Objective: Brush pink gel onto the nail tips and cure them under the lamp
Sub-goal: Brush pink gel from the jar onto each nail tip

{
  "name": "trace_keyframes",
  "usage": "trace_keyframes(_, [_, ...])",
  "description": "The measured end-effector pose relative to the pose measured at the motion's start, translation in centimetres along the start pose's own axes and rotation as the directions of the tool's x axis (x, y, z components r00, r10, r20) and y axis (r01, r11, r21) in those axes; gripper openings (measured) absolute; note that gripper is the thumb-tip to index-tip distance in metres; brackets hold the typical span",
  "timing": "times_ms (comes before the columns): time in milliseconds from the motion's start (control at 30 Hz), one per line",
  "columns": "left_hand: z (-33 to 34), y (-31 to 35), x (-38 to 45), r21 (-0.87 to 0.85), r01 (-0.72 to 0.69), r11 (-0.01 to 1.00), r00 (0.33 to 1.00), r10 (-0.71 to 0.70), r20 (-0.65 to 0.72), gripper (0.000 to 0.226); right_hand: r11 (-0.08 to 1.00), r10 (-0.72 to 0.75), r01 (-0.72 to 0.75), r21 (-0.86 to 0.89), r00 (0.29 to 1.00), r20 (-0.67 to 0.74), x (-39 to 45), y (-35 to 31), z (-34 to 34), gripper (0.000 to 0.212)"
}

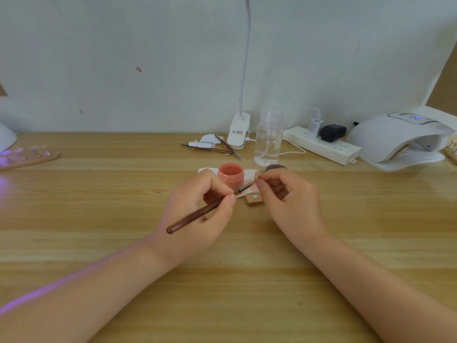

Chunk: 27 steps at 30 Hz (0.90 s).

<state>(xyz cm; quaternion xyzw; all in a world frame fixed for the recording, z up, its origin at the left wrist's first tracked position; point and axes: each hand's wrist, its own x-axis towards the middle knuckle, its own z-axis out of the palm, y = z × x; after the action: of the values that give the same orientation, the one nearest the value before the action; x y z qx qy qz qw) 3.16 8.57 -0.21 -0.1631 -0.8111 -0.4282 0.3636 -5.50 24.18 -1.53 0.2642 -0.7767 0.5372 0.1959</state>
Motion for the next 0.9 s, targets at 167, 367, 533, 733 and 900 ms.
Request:
trace_keyframes(167, [-0.02, 0.22, 0.13, -0.018, -0.002, 1.0, 0.998, 0.001, -0.058, 0.007, 1.0, 0.012, -0.012, 0.003, 1.0, -0.006, 0.03, 0.0, -0.04, 0.016])
trace_keyframes(367, [0.47, 0.09, 0.23, 0.001, 0.086, 0.996, 0.995, -0.086, -0.054, 0.009, 1.0, -0.005, 0.005, -0.019, 1.0, 0.001, 0.05, -0.04, 0.01, 0.007])
trace_keyframes(533, [0.01, 0.02, 0.13, -0.031, 0.021, 0.999, 1.0, -0.021, -0.016, 0.005, 1.0, 0.013, -0.013, -0.009, 1.0, 0.004, 0.07, -0.08, -0.06, 0.009])
trace_keyframes(733, [0.37, 0.22, 0.21, -0.029, 0.046, 0.999, 0.996, -0.048, -0.077, 0.014, 1.0, 0.01, -0.01, 0.009, 1.0, 0.001, 0.0, -0.22, -0.09, 0.006])
trace_keyframes(900, [0.47, 0.02, 0.1, 0.0, 0.06, 0.998, 0.997, -0.059, -0.043, 0.012, 1.0, -0.006, 0.006, 0.017, 1.0, 0.0, -0.04, -0.19, -0.11, 0.004])
